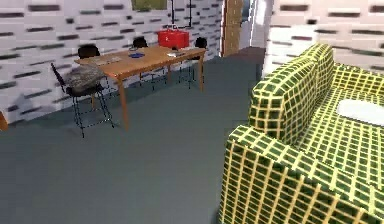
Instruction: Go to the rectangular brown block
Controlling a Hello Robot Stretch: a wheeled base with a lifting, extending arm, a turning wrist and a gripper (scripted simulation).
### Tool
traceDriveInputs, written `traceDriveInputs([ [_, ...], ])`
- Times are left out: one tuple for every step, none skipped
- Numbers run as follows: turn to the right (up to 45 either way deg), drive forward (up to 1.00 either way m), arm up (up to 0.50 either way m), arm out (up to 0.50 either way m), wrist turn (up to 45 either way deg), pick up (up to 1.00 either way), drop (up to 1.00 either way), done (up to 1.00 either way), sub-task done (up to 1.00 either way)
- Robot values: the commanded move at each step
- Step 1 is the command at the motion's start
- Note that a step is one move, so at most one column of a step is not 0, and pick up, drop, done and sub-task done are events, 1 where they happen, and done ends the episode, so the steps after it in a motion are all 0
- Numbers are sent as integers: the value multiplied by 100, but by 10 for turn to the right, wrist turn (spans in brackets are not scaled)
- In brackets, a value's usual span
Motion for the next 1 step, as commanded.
traceDriveInputs([
  [0,45,0,0,0,0,0,0,0],
])
